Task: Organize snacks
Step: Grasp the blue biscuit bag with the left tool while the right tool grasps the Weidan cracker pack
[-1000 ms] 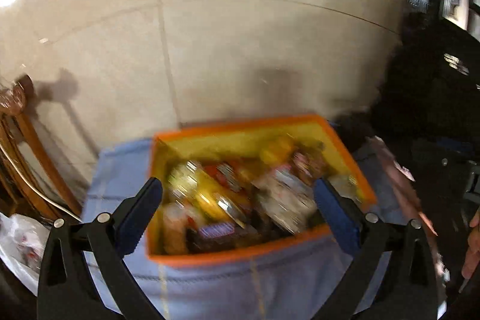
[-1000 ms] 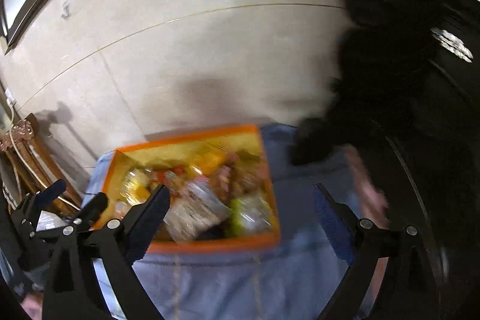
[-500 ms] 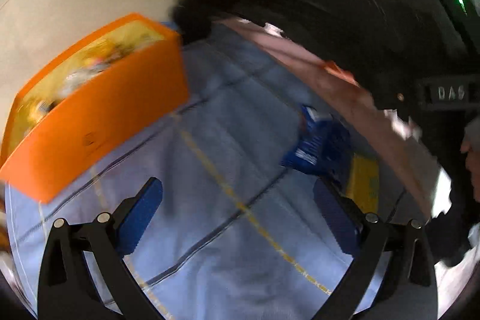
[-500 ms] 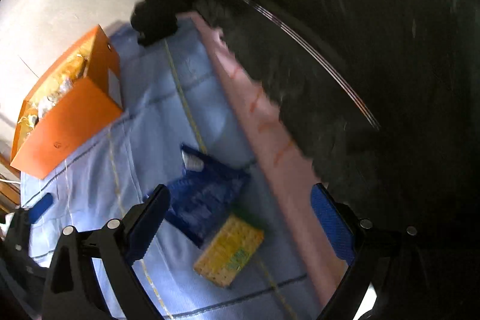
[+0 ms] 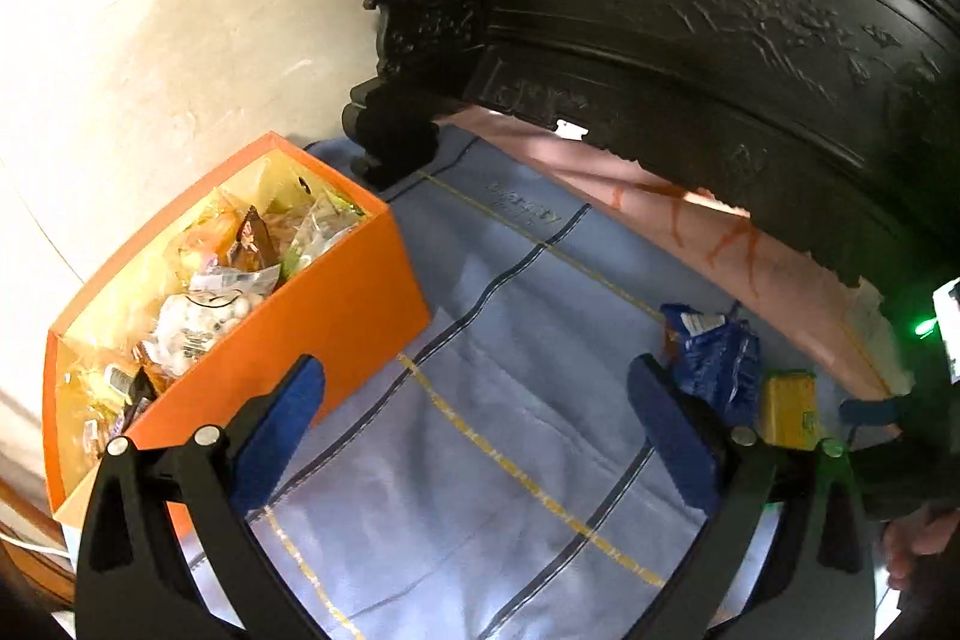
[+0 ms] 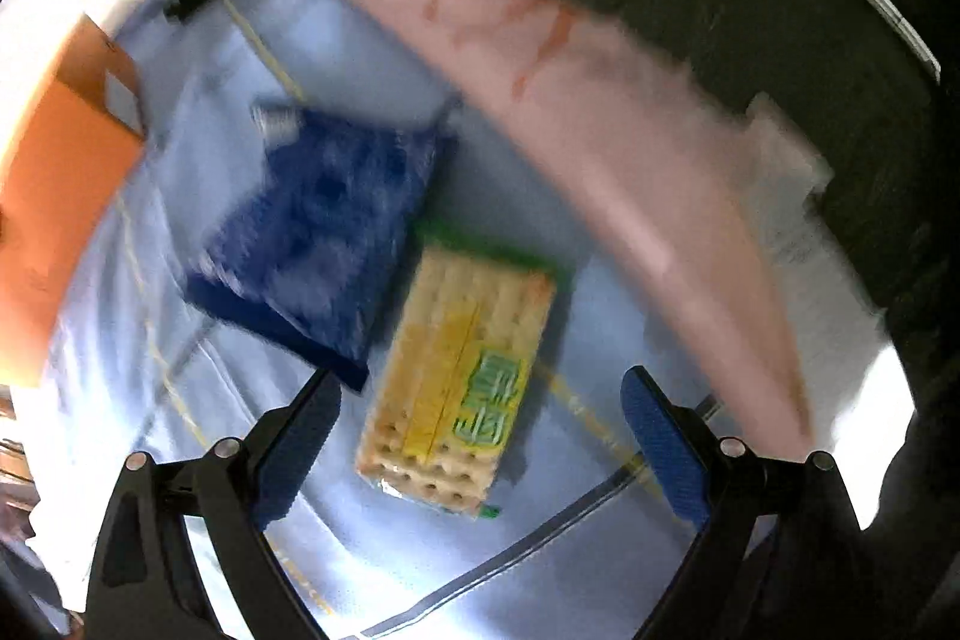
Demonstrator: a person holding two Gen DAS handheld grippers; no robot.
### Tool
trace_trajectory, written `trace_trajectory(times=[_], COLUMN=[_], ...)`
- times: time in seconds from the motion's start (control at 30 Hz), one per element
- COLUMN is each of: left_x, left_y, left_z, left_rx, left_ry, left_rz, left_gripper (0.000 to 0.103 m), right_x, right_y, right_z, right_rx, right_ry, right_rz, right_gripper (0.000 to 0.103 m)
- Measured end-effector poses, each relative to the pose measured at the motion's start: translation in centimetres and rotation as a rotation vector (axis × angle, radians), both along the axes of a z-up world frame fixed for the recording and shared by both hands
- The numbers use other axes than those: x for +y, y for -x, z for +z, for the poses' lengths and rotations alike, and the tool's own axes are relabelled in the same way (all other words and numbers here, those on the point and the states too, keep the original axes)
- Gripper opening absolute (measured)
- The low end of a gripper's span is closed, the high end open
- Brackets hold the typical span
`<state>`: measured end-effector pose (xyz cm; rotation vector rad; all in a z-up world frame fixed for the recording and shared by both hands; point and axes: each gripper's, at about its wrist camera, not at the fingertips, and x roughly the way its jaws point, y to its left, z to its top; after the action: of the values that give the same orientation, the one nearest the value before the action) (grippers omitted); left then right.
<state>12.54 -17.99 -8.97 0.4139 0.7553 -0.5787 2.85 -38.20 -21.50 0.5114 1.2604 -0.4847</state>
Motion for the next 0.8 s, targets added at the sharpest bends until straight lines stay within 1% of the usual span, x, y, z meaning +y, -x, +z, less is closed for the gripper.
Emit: trace_trajectory(times=[0.03, 0.07, 0.1, 0.17, 0.3, 0.37, 0.43, 0.5, 0.53, 0.63, 0.73, 0.77, 0.8], left_x=[0.2, 0.2, 0.2, 0.1, -1.0, -1.8, -2.7, -4.2, -5.1, -7.6, -9.1, -9.6, -10.0], left_y=[0.2, 0.4, 0.6, 1.3, 1.9, 2.0, 1.8, 1.1, 0.7, -0.2, 0.4, 1.0, 1.6], left_z=[0.0, -0.2, -0.4, -0.8, -1.7, -1.8, -1.8, -1.9, -2.1, -3.0, -4.2, -4.9, -5.5], left_rx=[-0.015, -0.030, -0.038, -0.051, -0.069, -0.077, -0.072, -0.056, -0.043, 0.020, 0.099, 0.125, 0.130], left_ry=[-0.012, -0.027, -0.041, -0.072, -0.117, -0.119, -0.104, -0.084, -0.084, -0.052, -0.024, -0.035, -0.054], left_rz=[-0.009, -0.024, -0.039, -0.068, -0.118, -0.134, -0.148, -0.165, -0.168, -0.187, -0.203, -0.222, -0.243], left_gripper=[0.099, 0.099, 0.099, 0.099, 0.099, 0.099, 0.099, 0.099, 0.099, 0.099, 0.099, 0.099, 0.099], right_x=[0.9, 1.3, 1.2, 0.1, -1.2, -1.4, -1.4, -1.4, -1.4, -1.9, -1.7, -1.7, -1.7], right_y=[-0.2, -0.4, -0.4, 0.4, 2.2, 2.9, 3.5, 3.9, 4.9, 6.6, 7.4, 7.6, 8.0], right_z=[-0.3, -0.5, -0.5, -0.6, -0.4, -0.6, -0.7, -0.7, -0.6, -0.4, -0.4, -0.4, -0.4], right_rx=[0.004, 0.018, 0.012, 0.008, 0.032, 0.018, 0.001, -0.002, -0.005, -0.025, -0.037, -0.039, -0.042], right_ry=[0.059, 0.100, 0.110, 0.097, 0.136, 0.114, 0.098, 0.093, 0.096, 0.107, 0.121, 0.121, 0.120], right_rz=[0.014, 0.026, 0.018, -0.041, -0.127, -0.148, -0.148, -0.140, -0.139, -0.139, -0.130, -0.131, -0.132], right_gripper=[0.097, 0.096, 0.098, 0.098, 0.099, 0.099, 0.097, 0.096, 0.095, 0.095, 0.096, 0.096, 0.096])
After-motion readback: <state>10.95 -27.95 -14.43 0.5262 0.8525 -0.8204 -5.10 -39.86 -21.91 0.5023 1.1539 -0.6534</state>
